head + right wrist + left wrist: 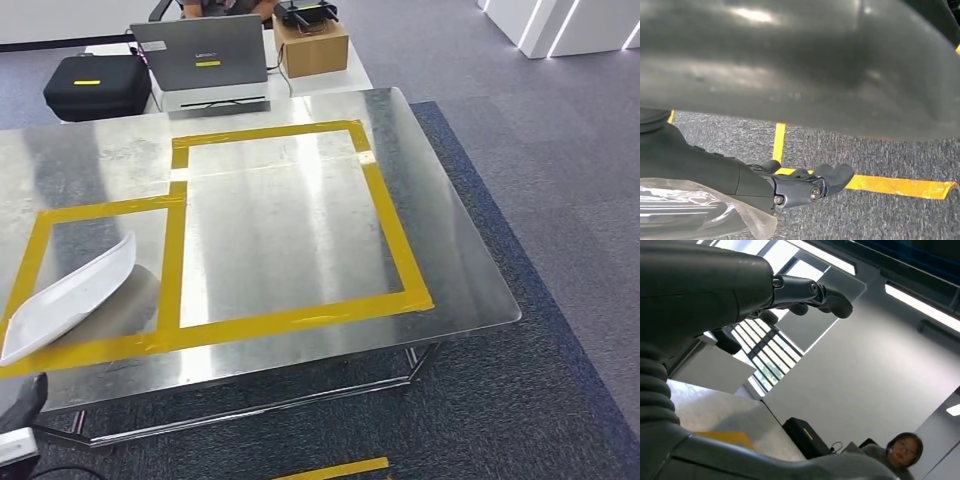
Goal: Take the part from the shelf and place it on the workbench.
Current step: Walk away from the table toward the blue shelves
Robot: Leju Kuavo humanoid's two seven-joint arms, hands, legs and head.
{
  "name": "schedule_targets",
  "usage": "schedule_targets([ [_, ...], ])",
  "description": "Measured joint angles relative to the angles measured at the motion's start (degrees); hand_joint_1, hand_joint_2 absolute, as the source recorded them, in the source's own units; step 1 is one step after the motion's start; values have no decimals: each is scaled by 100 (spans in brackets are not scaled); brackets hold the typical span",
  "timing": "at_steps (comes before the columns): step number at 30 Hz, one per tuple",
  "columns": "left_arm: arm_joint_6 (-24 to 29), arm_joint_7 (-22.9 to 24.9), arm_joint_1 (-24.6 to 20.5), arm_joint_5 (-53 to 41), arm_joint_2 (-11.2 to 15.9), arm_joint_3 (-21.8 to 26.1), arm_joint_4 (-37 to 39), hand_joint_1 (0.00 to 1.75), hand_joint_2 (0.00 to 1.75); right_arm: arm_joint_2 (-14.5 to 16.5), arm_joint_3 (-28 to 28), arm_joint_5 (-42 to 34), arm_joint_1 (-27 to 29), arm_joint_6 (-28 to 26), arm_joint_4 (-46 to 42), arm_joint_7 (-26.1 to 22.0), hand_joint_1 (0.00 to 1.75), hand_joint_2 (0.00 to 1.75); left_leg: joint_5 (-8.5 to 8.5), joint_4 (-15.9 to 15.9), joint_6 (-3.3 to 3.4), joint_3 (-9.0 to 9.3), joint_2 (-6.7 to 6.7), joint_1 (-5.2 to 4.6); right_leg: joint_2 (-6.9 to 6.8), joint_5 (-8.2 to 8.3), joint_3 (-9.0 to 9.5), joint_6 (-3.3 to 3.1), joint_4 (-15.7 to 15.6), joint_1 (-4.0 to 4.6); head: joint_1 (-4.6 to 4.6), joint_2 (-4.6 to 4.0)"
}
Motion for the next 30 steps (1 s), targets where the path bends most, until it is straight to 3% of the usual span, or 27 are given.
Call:
schedule_targets([
  [5,190,-197,371,231,-226,-143,-294,0,0,37,-11,-4,16,-19,0,-30,0,0,12,-9,59,8,4,-27,12,16,-8,65,-24,-28,-2,0],
  [7,210,-229,461,262,-305,-189,-383,0,0,42,-17,-4,30,-24,1,-35,0,0,79,-104,114,44,38,-1,-66,-62,-49,99,42,-19,11,0],
  [9,232,-269,538,324,-374,-230,-444,0,0,42,-22,-6,29,-32,2,-38,0,0,137,-186,160,66,91,27,-245,-388,-229,120,477,-14,43,0],
  [11,243,-349,637,471,-453,-250,-479,0,0,46,-24,-9,21,-37,-1,-40,0,0,148,-196,172,51,153,30,-360,-779,-514,148,1179,-28,60,0],
  [12,230,-405,686,575,-499,-251,-488,0,0,49,-25,-10,25,-39,-2,-41,0,0,150,-194,167,44,184,30,-381,-857,-591,165,1412,-41,58,0],
  [13,202,-464,731,677,-544,-252,-496,0,0,50,-26,-11,31,-41,-2,-41,0,0,153,-193,157,39,208,35,-394,-819,-567,181,1444,-55,58,0],
  [14,166,-518,773,766,-586,-252,-502,0,0,50,-26,-12,37,-45,-2,-41,0,0,156,-189,139,36,223,45,-407,-681,-431,199,1256,-73,59,0],
  [16,76,-580,865,868,-674,-250,-510,0,0,56,-27,-13,34,-51,-2,-41,0,0,152,-164,72,30,237,60,-449,-365,58,238,475,-105,66,0],
  [18,-34,-603,973,920,-787,-237,-519,0,0,76,-33,-15,26,-58,-3,-41,0,0,147,-123,-13,27,240,45,-442,-234,355,203,-10,-109,71,0],
  [21,-158,-648,1109,990,-949,-167,-529,0,0,89,-68,-19,33,-77,-4,-41,0,0,152,-81,-109,19,231,42,-405,-245,302,71,-47,-102,57,0],
  [22,-181,-667,1144,1014,-993,-137,-530,0,0,89,-78,-20,37,-82,-4,-42,0,0,79,-26,-134,-4,220,53,-407,-230,278,29,-40,-101,46,0],
  [24,-219,-714,1204,1060,-1069,-79,-532,0,0,89,-90,-20,41,-90,-4,-45,0,0,-302,389,-172,-141,194,67,-421,-182,229,-58,-44,-88,30,0],
  [26,-273,-805,1242,1131,-1153,-10,-533,0,0,89,-105,-22,42,-96,-4,-58,0,0,-783,1133,-179,-365,180,65,-431,-130,188,-120,-37,-49,24,0],
  [27,-306,-863,1251,1169,-1198,32,-533,0,0,89,-114,-23,43,-97,-4,-66,0,0,-905,1412,-170,-428,177,61,-432,-102,166,-138,-31,-25,21,0],
  [28,-340,-921,1258,1205,-1242,72,-534,0,0,89,-121,-23,45,-97,-4,-74,0,0,-911,1518,-148,-411,174,52,-431,-77,146,-148,-23,-2,22,0],
  [29,-375,-972,1263,1234,-1286,113,-535,0,0,89,-125,-25,47,-97,-4,-82,0,0,-799,1392,-111,-293,169,37,-426,-56,122,-152,-14,21,21,0],
  [30,-416,-1022,1266,1264,-1330,154,-536,0,0,89,-128,-25,48,-97,-4,-90,0,0,-611,1066,-56,-86,159,15,-417,-40,104,-152,-6,43,20,0],
])
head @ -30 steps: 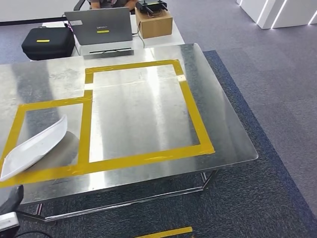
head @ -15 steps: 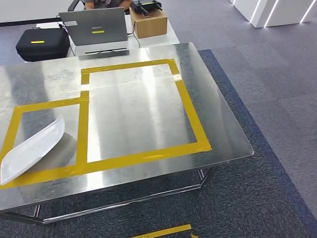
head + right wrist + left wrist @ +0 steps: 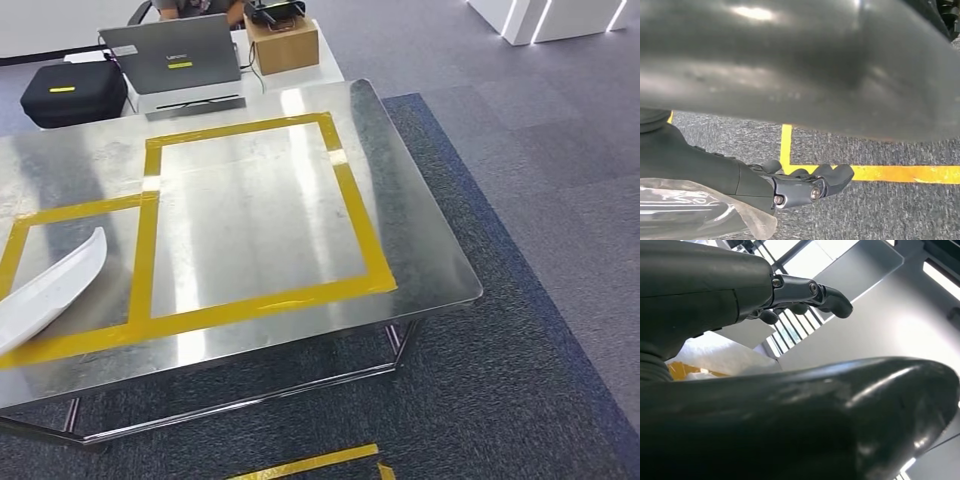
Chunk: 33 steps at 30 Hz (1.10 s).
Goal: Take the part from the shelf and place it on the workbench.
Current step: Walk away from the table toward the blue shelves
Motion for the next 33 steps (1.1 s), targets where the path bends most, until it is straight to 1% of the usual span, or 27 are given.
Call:
schedule_targets([
  [2,-85,-102,4,56,-98,89,-15,0,0,20,-5,-2,-2,1,-2,-21,0,0,296,-800,149,442,-46,-56,16,29,-31,14,12,25,6,0],
  [3,-118,-148,7,81,-147,136,-28,0,0,32,-8,-2,-5,2,-2,-30,0,0,362,-1069,198,574,-67,-83,22,52,-49,38,13,24,6,0],
  [4,-140,-179,10,97,-190,178,-41,0,0,43,-12,-3,-6,3,-3,-36,0,0,374,-1201,227,624,-81,-106,25,80,-72,71,13,14,6,0],
  [6,-176,-226,14,120,-268,250,-60,0,0,48,-20,-4,-2,4,-2,-38,0,0,425,-1293,228,603,-71,-113,33,136,-111,151,8,1,2,0],
  [7,-199,-249,12,131,-305,279,-64,0,0,49,-25,-5,2,4,-2,-38,0,0,469,-1341,238,582,-54,-99,33,104,-151,182,31,1,5,0],
  [8,-220,-272,10,144,-343,304,-69,0,0,49,-30,-7,5,3,-2,-37,0,0,520,-1386,254,553,-36,-78,34,-5,-209,207,125,5,17,0],
  [9,-238,-290,10,155,-380,328,-73,0,0,49,-33,-7,6,2,-2,-37,0,0,576,-1421,267,516,-16,-58,33,-197,-296,230,327,3,31,0],
  [11,-256,-303,10,168,-439,362,-76,0,0,49,-36,-8,8,1,-2,-35,0,0,659,-1423,283,409,14,-61,26,-673,-520,280,1005,-17,50,0],
  [12,-262,-303,10,171,-465,381,-76,0,0,50,-36,-8,10,1,-2,-34,0,0,699,-1416,279,352,26,-66,23,-816,-592,303,1320,-24,50,0],
  [13,-268,-304,9,174,-486,402,-76,0,0,49,-37,-8,12,0,-2,-34,0,0,737,-1406,274,296,39,-69,20,-840,-592,321,1489,-28,49,0],
  [14,-279,-308,9,179,-505,424,-76,0,0,49,-37,-8,15,-2,-2,-32,0,0,772,-1389,265,243,48,-69,16,-747,-493,332,1450,-30,50,0],
  [15,-300,-319,9,186,-525,445,-76,0,0,48,-38,-8,16,-3,-2,-31,0,0,801,-1367,251,190,53,-67,7,-575,-278,337,1183,-32,49,0],
  [16,-326,-340,8,197,-543,462,-76,0,0,48,-38,-8,14,-6,-2,-29,0,0,826,-1337,234,141,58,-66,-5,-420,12,337,763,-36,50,0],
  [17,-359,-368,8,207,-565,480,-77,0,0,48,-38,-8,7,-9,-2,-28,0,0,847,-1299,211,94,60,-73,-12,-330,315,325,319,-32,51,0],
  [18,-396,-401,6,217,-589,498,-79,0,0,48,-38,-9,0,-11,-2,-28,0,0,870,-1268,183,60,62,-82,-17,-294,535,301,-26,-28,46,0],
  [19,-435,-437,3,227,-614,521,-80,0,0,48,-38,-9,-6,-13,-2,-30,0,0,896,-1243,155,37,65,-91,-16,-310,636,268,-223,-23,45,0],
  [20,-485,-468,1,237,-643,551,-82,0,0,48,-38,-9,-4,-13,-2,-31,0,0,926,-1232,126,22,67,-96,-11,-324,645,224,-280,-12,41,0],
  [22,-585,-511,-4,266,-703,617,-83,0,0,51,-38,-10,10,-10,-2,-33,0,0,942,-1203,58,-14,56,-90,-20,-269,536,113,-278,-18,40,0],
  [23,-625,-521,-6,278,-735,652,-82,0,0,52,-38,-10,14,-9,-2,-34,0,0,837,-1120,22,-55,41,-82,-29,-224,490,55,-279,-23,33,0],
  [24,-648,-528,-8,285,-762,685,-82,0,0,54,-39,-10,14,-8,-2,-34,0,0,637,-940,-12,-118,25,-75,-38,-172,435,4,-284,-30,28,0],
  [26,-665,-536,-12,290,-803,740,-82,0,0,54,-40,-10,13,-6,-1,-36,0,0,73,-285,-58,-279,7,-55,-49,-77,317,-46,-277,-23,15,0],
  [27,-667,-537,-15,291,-819,758,-83,0,0,54,-40,-10,13,-5,0,-36,0,0,-124,61,-70,-335,6,-48,-52,-33,253,-52,-268,-15,14,0],
  [28,-667,-537,-17,292,-831,772,-83,0,0,54,-40,-10,14,-4,0,-36,0,0,-199,286,-73,-330,5,-44,-55,9,193,-51,-251,-8,15,0],
  [29,-668,-537,-19,292,-843,782,-83,0,0,54,-40,-10,13,-4,0,-36,0,0,-145,310,-65,-242,4,-43,-56,48,140,-47,-229,-1,15,0],
  [30,-668,-537,-20,292,-851,791,-83,0,0,54,-40,-10,13,-4,0,-36,0,0,-3,125,-46,-63,2,-44,-54,84,87,-41,-201,6,15,0],
  [31,-668,-537,-23,293,-859,797,-83,0,0,54,-40,-10,12,-4,0,-36,0,0,171,-246,-13,200,-2,-48,-48,115,42,-34,-170,12,14,0],
  [33,-669,-539,-31,293,-872,804,-85,0,0,58,-39,-10,9,-3,-1,-36,0,0,341,-1059,71,695,-19,-69,-38,179,-53,4,-117,30,17,0],
])
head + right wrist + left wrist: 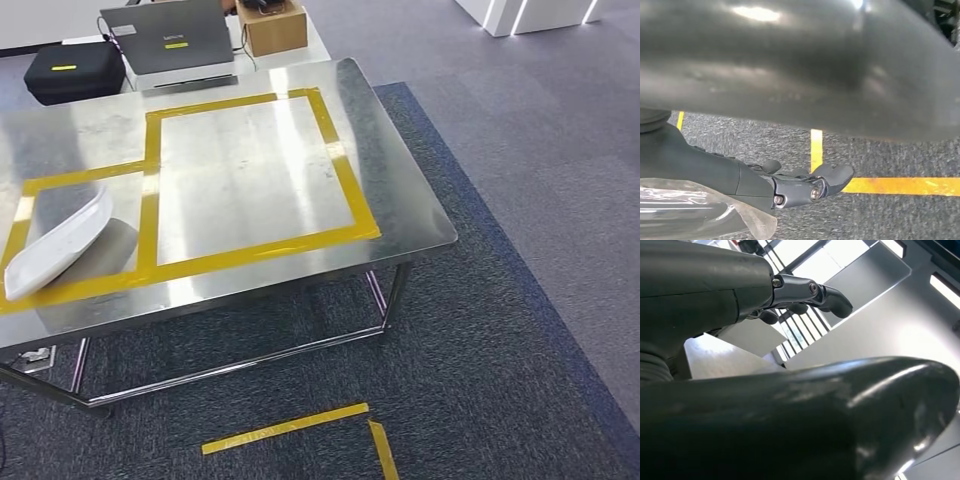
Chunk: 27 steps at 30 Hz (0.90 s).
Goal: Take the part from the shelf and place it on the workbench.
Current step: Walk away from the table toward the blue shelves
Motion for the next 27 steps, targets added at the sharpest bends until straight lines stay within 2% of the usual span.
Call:
schedule_targets([
  [1,0,-2,-3,0,-8,4,-2,0,0,2,0,0,-2,0,0,0,0,0,10,-254,31,129,-7,-14,2,35,-38,29,15,4,1,0],
  [2,0,-5,-7,-1,-15,10,-4,0,0,4,-1,0,-3,0,0,0,0,0,-13,-366,50,162,-12,-26,1,73,-71,62,22,4,2,0],
  [4,1,-11,-10,-1,-31,28,-8,0,0,3,-1,0,-1,-1,1,1,0,0,42,-413,84,106,2,-20,5,119,-115,127,32,-5,3,0],
  [5,1,-13,-15,0,-39,35,-8,0,0,2,-1,0,2,-1,1,1,0,0,91,-431,117,68,16,-8,9,42,-164,156,90,-7,8,0],
  [6,-1,-13,-18,1,-49,40,-8,0,0,1,-1,0,5,-1,1,1,0,0,150,-447,154,18,31,4,15,-130,-235,181,245,-9,19,0],
  [7,-6,-10,-22,5,-57,43,-8,0,0,0,-1,0,5,-1,1,1,0,0,207,-454,183,-42,47,14,19,-382,-335,203,513,-15,26,0],
  [8,-17,5,-26,19,-62,48,-8,0,0,0,-1,-1,5,-1,1,1,0,0,256,-448,203,-112,53,9,20,-661,-452,223,869,-17,37,0],
  [9,-38,32,-29,42,-66,54,-8,0,0,1,-1,-1,5,0,1,2,0,0,301,-441,208,-183,59,6,20,-869,-543,240,1243,-23,41,0],
  [10,-72,73,-32,88,-68,65,-6,0,0,1,-1,-2,7,1,1,2,0,0,346,-430,204,-258,64,2,19,-938,-585,258,1522,-28,40,0],
  [11,-115,126,-37,151,-69,78,-3,0,44,1,-1,-2,9,1,1,2,0,0,388,-418,195,-332,68,0,18,-870,-551,272,1640,-35,40,0],
  [12,-167,184,-43,236,-70,98,4,0,87,-3,-2,-3,12,0,1,-4,0,0,426,-402,181,-400,70,0,17,-695,-419,280,1557,-43,40,0],
  [13,-220,247,-51,337,-71,123,16,0,131,-7,-3,-3,12,0,1,-13,0,0,463,-380,163,-460,71,2,16,-493,-192,284,1282,-53,40,0],
  [14,-269,315,-62,446,-73,154,34,0,175,-12,-7,-4,9,1,1,-26,0,0,491,-351,142,-507,71,-1,14,-371,101,283,878,-63,42,0],
  [15,-315,391,-73,565,-74,195,59,0,175,-16,-13,-5,2,4,1,-42,0,44,513,-312,120,-548,72,-8,15,-340,408,274,445,-65,44,0],
  [16,-356,469,-86,687,-76,243,95,0,175,-17,-24,-6,-8,11,1,-57,0,87,531,-270,94,-581,74,-20,17,-392,625,254,91,-66,45,0],
  [17,-387,539,-103,795,-77,287,132,0,175,-18,-36,-7,-15,17,1,-69,0,131,549,-235,68,-606,76,-32,22,-469,748,225,-131,-64,49,0],
  [18,-408,634,-124,928,-78,345,192,0,175,-18,-50,-9,-15,24,1,-81,0,175,566,-212,44,-622,78,-39,25,-517,782,188,-224,-59,47,0],
  [20,-416,910,-175,1334,-79,494,419,0,175,-19,-73,-10,3,45,1,-93,0,175,546,-169,-10,-654,73,-28,14,-514,735,100,-238,-71,44,0],
  [21,-415,1086,-194,1616,-80,593,586,0,175,-22,-81,-11,10,57,1,-96,0,175,447,-89,-41,-684,64,-18,6,-496,717,65,-237,-76,35,0],
  [22,-417,1228,-216,1890,-80,701,782,0,175,-28,-87,-11,11,74,2,-93,0,175,256,23,-48,-712,57,-11,5,-485,694,51,-231,-71,24,0],
  [23,-426,1322,-245,2119,-80,812,976,0,175,-35,-89,-11,10,92,2,-89,0,175,-2,62,52,-698,51,-13,4,-485,670,50,-211,-51,9,0],
  [24,-435,1373,-290,2311,-81,933,1209,0,175,-41,-91,-11,9,109,3,-82,0,175,-160,96,236,-686,47,-20,3,-489,652,55,-190,-25,-1,0],
  [25,-432,1415,-339,2457,-83,1053,1467,0,175,-48,-92,-12,6,129,3,-73,0,175,-85,55,477,-661,45,-31,2,-497,639,61,-168,8,-10,0],
  [26,-405,1479,-390,2576,-86,1163,1737,0,175,-54,-92,-13,2,148,3,-65,0,175,111,-5,649,-651,39,-37,-4,-498,632,51,-149,30,-11,0],
  [27,-365,1560,-428,2669,-89,1250,2001,0,175,-61,-93,-13,-4,164,3,-57,0,175,359,-28,670,-663,32,-37,-4,-494,625,43,-140,46,-5,-1],
])
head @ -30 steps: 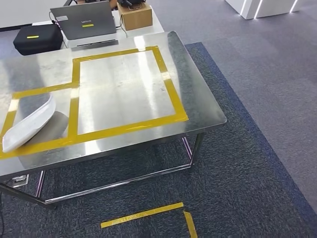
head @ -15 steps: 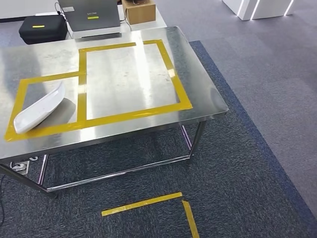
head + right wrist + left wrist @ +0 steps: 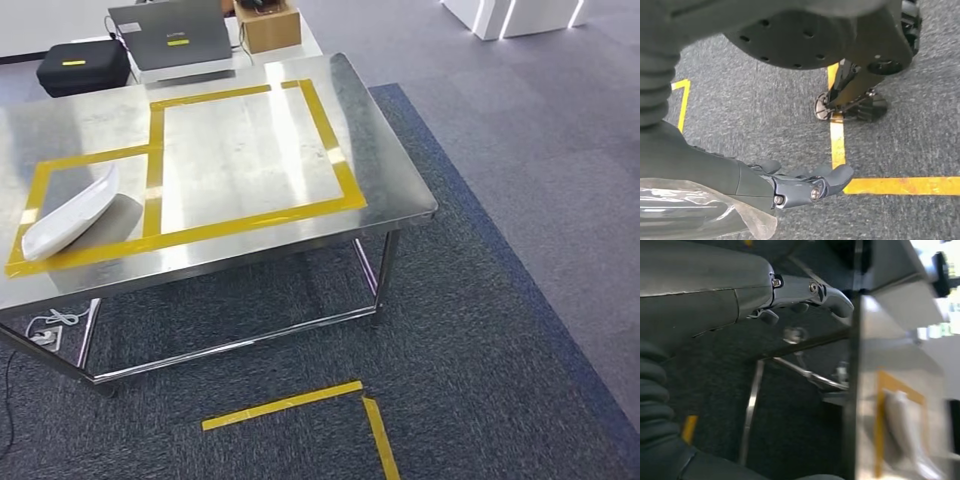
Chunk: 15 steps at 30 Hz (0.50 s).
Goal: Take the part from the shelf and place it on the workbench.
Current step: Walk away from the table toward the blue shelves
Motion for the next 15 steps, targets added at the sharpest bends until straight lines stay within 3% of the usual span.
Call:
schedule_targets([
  [1,71,110,-19,70,-4,77,267,0,175,-13,0,0,-3,15,0,4,0,175,199,-37,-127,-9,1,10,0,2,-16,-8,13,7,-6,0],
  [2,148,213,-32,112,-7,126,488,0,175,-23,0,0,-3,25,0,9,0,175,225,-58,-328,-15,1,23,-4,5,-36,-13,24,6,-6,0],
  [3,225,297,-41,130,-11,154,675,0,175,-34,0,0,-2,34,0,12,0,175,219,-91,-480,-12,4,34,-10,7,-58,-14,34,2,-11,0],
  [4,317,388,-54,136,-15,177,875,0,175,-44,0,-1,-3,40,0,15,0,175,229,-96,-581,-20,6,43,-17,6,-72,-14,41,-3,-19,1],
  [5,404,494,-74,124,-18,195,1066,0,175,-51,0,-1,-7,48,0,18,0,175,228,-103,-607,-25,5,44,-22,5,-78,-12,43,-5,-17,1],
  [14,758,1601,-158,92,-49,219,2692,0,175,-118,2,-2,-25,119,0,21,0,175,201,-100,-627,-47,6,33,-21,0,-91,-1,40,-26,-15,1],
  [15,684,1706,-154,73,-52,193,2805,0,131,-125,3,-2,-26,108,0,24,0,175,201,-100,-627,-48,6,30,-22,1,-91,1,40,-31,-16,1],
])
